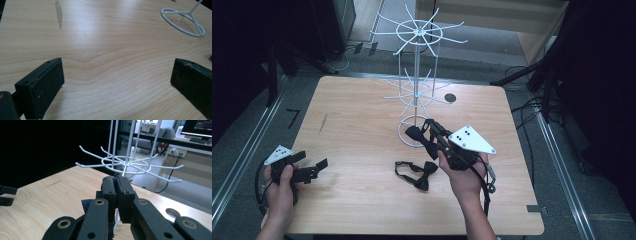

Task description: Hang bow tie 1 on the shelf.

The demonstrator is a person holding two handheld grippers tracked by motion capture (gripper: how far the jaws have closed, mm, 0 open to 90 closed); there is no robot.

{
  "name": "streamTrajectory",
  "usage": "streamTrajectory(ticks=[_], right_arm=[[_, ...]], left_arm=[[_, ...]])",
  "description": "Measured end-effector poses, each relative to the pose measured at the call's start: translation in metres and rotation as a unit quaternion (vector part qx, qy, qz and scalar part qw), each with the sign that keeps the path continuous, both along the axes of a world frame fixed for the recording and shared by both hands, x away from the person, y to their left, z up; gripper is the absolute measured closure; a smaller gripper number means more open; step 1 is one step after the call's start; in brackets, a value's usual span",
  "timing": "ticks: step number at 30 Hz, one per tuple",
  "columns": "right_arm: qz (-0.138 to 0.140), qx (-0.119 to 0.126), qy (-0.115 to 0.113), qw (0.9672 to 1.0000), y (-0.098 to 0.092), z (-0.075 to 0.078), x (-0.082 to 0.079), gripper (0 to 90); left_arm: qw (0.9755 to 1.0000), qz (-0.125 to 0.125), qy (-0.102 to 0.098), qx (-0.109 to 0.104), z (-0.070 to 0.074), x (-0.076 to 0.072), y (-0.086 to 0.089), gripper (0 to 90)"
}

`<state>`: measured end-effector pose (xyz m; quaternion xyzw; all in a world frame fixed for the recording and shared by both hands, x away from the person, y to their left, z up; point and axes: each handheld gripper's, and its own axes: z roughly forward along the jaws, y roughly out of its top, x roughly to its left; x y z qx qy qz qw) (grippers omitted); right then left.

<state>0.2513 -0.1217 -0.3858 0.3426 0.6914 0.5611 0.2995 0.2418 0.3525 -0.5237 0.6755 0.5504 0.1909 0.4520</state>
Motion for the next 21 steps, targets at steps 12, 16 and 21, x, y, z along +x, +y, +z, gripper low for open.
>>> streamTrajectory(ticks=[12,16,21], right_arm=[[0.001,-0.005,-0.004,1.0000,0.002,0.011,0.008,87.5],[0.003,-0.007,-0.003,1.0000,0.003,0.013,0.010,87.5],[0.003,-0.007,-0.002,1.0000,0.003,0.013,0.014,87.4]], left_arm=[[1.0000,0.000,-0.001,-0.001,0.000,0.000,0.000,0.0],[1.0000,0.000,-0.002,-0.001,0.000,0.000,0.000,0.0],[1.0000,0.000,-0.002,-0.003,0.000,0.000,0.000,0.0]])
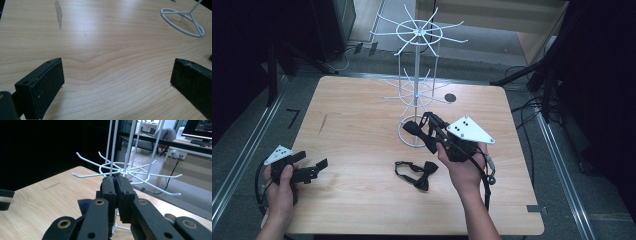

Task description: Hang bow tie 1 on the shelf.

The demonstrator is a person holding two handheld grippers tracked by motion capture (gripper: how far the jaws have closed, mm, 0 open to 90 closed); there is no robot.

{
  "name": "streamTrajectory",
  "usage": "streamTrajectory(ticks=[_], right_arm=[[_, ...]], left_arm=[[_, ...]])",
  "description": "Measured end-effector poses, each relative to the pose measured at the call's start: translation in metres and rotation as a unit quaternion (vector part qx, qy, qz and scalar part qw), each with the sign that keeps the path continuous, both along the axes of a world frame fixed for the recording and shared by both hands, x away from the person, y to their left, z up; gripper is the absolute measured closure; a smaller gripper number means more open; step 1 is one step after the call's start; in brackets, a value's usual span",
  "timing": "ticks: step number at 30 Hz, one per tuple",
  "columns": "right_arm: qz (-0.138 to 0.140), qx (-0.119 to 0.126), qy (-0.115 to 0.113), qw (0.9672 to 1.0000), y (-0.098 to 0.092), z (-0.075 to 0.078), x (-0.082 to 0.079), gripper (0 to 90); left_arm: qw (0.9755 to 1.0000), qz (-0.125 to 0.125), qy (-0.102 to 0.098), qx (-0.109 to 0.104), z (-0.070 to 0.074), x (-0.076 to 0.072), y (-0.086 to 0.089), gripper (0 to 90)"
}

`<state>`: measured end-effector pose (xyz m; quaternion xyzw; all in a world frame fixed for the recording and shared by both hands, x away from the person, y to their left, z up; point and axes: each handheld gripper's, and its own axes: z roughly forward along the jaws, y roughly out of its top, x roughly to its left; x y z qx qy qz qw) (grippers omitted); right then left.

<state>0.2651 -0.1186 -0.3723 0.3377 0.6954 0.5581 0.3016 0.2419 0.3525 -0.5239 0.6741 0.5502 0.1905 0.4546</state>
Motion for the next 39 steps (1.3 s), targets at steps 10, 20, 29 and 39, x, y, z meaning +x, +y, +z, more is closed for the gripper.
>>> streamTrajectory(ticks=[10,20,29,39], right_arm=[[-0.002,0.018,0.032,0.9993,-0.010,-0.006,0.016,87.3],[-0.005,0.041,0.068,0.9968,-0.018,-0.019,0.032,87.3],[-0.011,0.041,0.080,0.9959,-0.015,-0.028,0.040,87.3],[-0.011,0.051,0.088,0.9948,-0.006,-0.038,0.051,87.3]], left_arm=[[1.0000,-0.001,0.001,0.001,0.000,0.000,0.000,0.0],[1.0000,-0.001,0.001,0.001,0.000,0.000,0.000,0.0],[1.0000,-0.001,0.001,0.002,0.000,0.000,0.000,0.0],[1.0000,-0.002,0.000,0.001,0.000,0.000,0.000,0.0]])
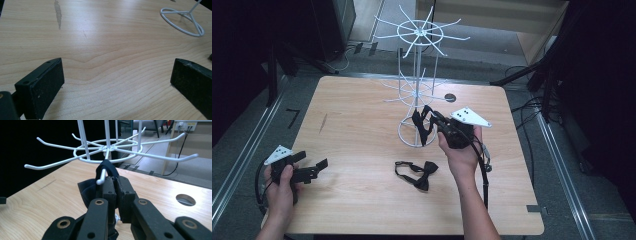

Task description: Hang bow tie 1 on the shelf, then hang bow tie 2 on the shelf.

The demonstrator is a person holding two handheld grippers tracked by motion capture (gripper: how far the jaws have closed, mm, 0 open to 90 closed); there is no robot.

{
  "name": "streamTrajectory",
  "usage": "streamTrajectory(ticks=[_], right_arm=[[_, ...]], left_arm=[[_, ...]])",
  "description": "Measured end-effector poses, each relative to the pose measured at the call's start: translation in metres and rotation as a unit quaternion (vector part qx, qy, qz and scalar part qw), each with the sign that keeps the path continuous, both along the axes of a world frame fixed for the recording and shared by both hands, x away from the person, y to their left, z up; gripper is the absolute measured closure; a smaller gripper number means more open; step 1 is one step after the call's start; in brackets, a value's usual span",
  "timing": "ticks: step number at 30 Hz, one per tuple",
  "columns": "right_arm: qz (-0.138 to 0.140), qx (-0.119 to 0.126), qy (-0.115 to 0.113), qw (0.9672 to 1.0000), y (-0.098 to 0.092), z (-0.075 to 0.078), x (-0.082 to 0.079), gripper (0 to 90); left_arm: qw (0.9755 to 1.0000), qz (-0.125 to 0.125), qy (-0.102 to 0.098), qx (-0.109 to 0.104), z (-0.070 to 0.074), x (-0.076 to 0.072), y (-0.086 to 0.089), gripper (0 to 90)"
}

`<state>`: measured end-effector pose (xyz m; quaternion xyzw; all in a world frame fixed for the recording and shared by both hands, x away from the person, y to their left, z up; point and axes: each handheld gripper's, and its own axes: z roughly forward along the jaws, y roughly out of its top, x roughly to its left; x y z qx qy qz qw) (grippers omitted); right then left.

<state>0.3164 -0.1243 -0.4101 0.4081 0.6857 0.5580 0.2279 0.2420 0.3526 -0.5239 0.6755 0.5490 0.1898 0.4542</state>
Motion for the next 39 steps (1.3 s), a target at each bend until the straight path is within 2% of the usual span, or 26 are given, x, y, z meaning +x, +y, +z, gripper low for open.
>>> streamTrajectory(ticks=[10,14,17,18,20,23,31,34,39], right_arm=[[0.002,0.007,-0.003,1.0000,0.003,-0.005,0.006,84.9],[-0.008,0.018,-0.007,0.9998,0.002,-0.007,0.004,72.8],[-0.014,0.016,-0.008,0.9997,0.000,-0.010,0.002,68.2],[-0.019,0.010,-0.008,0.9997,-0.001,-0.013,-0.001,61.4],[-0.028,0.008,-0.008,0.9995,-0.004,-0.016,-0.003,57.0],[-0.030,0.012,-0.004,0.9995,-0.009,-0.021,-0.008,55.2],[-0.027,0.002,0.002,0.9996,-0.017,-0.034,-0.021,51.8],[-0.024,-0.006,0.005,0.9997,-0.020,-0.045,-0.034,50.7],[-0.020,-0.005,0.013,0.9997,-0.024,-0.057,-0.045,50.3]], left_arm=[[1.0000,-0.001,-0.001,-0.002,0.000,-0.001,0.000,0.0],[1.0000,-0.003,0.001,-0.002,0.000,0.000,0.001,0.0],[1.0000,-0.002,0.000,-0.002,0.000,0.000,0.000,0.0],[1.0000,-0.003,0.001,-0.001,0.000,0.000,0.000,0.0],[1.0000,-0.002,0.000,0.000,0.000,0.000,0.000,0.0],[1.0000,-0.001,0.000,0.000,0.000,-0.001,0.000,0.0],[1.0000,-0.002,0.001,0.000,0.000,-0.001,0.000,0.0],[1.0000,-0.004,0.000,0.000,0.000,-0.001,0.000,0.0],[1.0000,-0.004,0.002,0.001,0.000,-0.001,-0.001,0.0]])
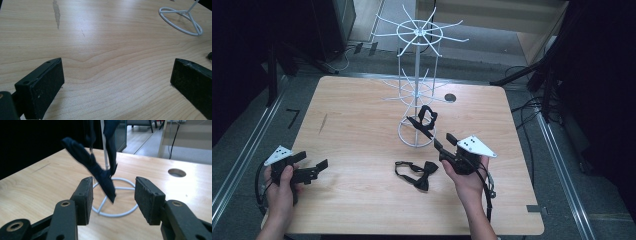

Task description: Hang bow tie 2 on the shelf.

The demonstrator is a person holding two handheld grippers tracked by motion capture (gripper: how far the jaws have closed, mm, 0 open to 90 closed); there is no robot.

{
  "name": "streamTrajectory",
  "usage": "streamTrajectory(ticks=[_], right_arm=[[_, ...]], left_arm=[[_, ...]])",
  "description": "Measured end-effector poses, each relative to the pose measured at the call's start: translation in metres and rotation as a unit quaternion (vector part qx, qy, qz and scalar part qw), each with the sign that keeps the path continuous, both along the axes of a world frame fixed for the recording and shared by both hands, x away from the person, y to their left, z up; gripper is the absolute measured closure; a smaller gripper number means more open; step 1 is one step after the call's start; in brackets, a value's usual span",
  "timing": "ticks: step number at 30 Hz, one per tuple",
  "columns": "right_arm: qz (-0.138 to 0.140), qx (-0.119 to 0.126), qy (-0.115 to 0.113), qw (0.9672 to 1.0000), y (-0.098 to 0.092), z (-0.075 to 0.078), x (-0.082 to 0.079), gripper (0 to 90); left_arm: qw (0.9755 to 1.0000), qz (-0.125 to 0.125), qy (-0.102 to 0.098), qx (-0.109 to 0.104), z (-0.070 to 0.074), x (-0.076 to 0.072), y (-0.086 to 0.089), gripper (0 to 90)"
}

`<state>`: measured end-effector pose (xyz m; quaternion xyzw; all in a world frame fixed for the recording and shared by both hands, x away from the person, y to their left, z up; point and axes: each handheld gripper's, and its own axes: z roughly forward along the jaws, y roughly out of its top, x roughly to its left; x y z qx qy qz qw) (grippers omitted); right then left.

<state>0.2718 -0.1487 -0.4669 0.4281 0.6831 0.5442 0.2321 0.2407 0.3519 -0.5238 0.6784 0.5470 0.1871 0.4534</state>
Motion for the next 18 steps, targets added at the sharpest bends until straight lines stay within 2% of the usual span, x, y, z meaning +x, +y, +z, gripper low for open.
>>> streamTrajectory(ticks=[3,8,18], right_arm=[[0.002,-0.009,0.004,0.9999,-0.002,-0.004,-0.003,50.3],[0.002,-0.007,0.015,0.9999,-0.004,-0.011,-0.007,50.4],[0.019,-0.025,0.040,0.9987,0.005,-0.025,-0.013,52.6]], left_arm=[[1.0000,0.000,0.002,0.002,0.000,0.002,0.000,0.0],[1.0000,0.000,0.001,0.001,0.000,0.001,0.000,0.0],[1.0000,-0.002,0.003,0.000,0.000,0.002,0.001,0.0]])
